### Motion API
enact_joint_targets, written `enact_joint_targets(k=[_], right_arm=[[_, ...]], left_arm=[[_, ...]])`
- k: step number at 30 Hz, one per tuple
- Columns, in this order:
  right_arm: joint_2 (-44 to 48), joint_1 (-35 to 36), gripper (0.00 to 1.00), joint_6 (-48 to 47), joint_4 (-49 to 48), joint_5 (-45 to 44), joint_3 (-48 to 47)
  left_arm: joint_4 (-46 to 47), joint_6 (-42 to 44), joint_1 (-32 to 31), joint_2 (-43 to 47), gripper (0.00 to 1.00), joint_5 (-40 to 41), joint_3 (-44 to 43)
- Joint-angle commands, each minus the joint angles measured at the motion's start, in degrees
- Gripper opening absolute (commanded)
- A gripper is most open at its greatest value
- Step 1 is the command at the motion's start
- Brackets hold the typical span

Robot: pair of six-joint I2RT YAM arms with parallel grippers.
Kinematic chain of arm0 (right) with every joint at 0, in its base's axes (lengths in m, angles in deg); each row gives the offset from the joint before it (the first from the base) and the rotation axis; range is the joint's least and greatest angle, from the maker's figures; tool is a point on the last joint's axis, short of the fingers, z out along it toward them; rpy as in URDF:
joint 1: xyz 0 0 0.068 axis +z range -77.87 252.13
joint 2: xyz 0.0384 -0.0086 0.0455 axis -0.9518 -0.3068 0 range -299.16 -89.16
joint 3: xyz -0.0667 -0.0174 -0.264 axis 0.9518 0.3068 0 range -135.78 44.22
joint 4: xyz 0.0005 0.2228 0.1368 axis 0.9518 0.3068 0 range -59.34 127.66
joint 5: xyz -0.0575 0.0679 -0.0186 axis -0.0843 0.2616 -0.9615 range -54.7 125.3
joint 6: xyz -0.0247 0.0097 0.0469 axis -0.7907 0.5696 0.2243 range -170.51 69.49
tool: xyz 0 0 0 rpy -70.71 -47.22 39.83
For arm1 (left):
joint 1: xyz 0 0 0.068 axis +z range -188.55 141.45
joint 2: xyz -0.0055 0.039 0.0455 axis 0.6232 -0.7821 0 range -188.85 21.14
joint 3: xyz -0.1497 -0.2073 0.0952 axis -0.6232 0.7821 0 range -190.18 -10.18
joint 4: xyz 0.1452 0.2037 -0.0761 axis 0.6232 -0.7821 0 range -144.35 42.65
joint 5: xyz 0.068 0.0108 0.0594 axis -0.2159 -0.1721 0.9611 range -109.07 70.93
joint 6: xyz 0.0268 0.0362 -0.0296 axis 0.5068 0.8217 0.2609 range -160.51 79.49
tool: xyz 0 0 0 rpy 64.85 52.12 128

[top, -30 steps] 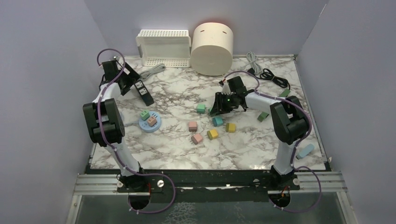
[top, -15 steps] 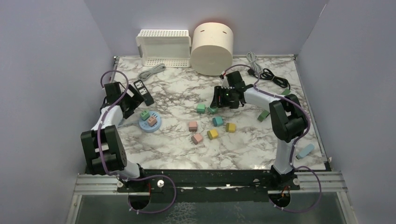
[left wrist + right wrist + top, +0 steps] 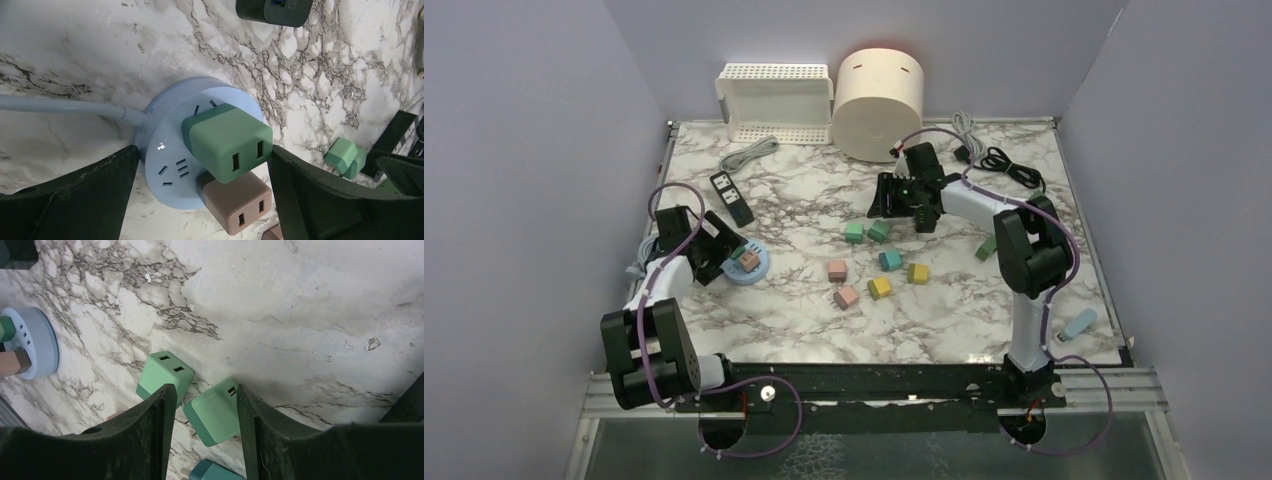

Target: Pull the plug off the socket

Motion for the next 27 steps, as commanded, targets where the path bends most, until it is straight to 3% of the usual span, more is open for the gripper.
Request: enact_joint_targets(k=[1,8,13,19,23,25,26,27], right_arm=[[4.32,-0.01,0.52,-0.19,-6.46,0.67,0.62],[8.86,2.12,0.51,-4.98,-6.47,2.55,-0.18],[10.82,9.13,0.50,-8.81,-7.22,-0.10,-1.02],[8.37,20.20,0.53,-13.76,-13.35,-2.28,-3.00],[1.80,23.18,0.54,-13.58,-9.45,-0.14,-10.56],[-0.28,24.94,0.90,-14.59,-8.04,-2.12,-13.15],[-0.78,25.67,0.99,-15.27,-8.33,-2.57,-13.49],[-1.18,26.19,1.00,-15.53,-8.83,-2.30,-13.53]], left_arm=[[2.59,-1.78,-0.22,-0.58,0.99,-2.09,2.18],[5.53,-2.64,-0.39,-4.60,0.95,-5.20,1.38],[6.47,-3.00,-1.96,-5.42,0.90,-5.94,0.95],[8.22,-5.47,-5.98,-4.48,0.90,-6.05,2.57],[10.92,-8.53,-10.57,-4.85,0.89,-6.02,3.47],[12.00,-9.90,-13.01,-5.35,0.89,-5.54,3.59],[12.83,-10.65,-13.93,-5.57,0.89,-5.45,3.76],[13.61,-11.32,-14.67,-5.79,0.89,-5.49,3.90]])
